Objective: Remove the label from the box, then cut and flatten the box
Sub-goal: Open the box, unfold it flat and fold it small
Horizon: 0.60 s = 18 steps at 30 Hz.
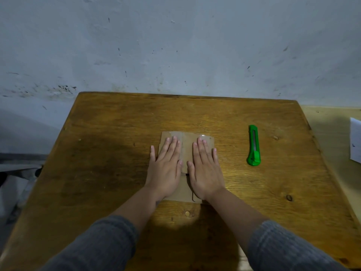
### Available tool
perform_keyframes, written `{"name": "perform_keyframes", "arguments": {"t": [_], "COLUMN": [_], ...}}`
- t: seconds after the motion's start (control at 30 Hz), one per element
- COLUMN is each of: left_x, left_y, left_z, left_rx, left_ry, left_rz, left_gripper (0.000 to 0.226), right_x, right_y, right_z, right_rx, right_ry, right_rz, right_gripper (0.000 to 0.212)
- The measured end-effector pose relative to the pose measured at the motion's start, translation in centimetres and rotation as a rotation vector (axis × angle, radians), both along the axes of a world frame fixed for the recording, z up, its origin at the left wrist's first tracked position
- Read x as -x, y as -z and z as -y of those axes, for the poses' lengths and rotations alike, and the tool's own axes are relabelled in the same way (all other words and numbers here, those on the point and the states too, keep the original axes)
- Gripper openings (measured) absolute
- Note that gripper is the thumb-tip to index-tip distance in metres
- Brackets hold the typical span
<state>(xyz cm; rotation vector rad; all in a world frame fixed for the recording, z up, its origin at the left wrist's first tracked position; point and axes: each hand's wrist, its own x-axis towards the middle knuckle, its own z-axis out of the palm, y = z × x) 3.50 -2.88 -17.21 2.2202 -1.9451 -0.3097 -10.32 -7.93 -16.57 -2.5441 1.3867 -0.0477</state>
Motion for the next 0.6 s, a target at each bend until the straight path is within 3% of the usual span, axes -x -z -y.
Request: {"name": "perform_keyframes", "arguments": {"t": [0.43, 0.6], "left_x": [0.37, 0.59], "left_y": [0.4, -0.26], "left_z": [0.5, -0.33], "left_rx": [-0.05, -0.049], "left_ry": [-0.025, -0.197], "left_rz": [0.085, 0.02], "left_gripper": [0.059, 0.057], "right_x": [-0.36, -0.21], "right_y": [0.52, 0.29], "right_z": [0.14, -0.45], "right_rx": [0.02, 0.006], "right_ry": [0.014, 0.164], "right_rz": [0.01, 0.022], "right_gripper": [0.063, 0.058]}}
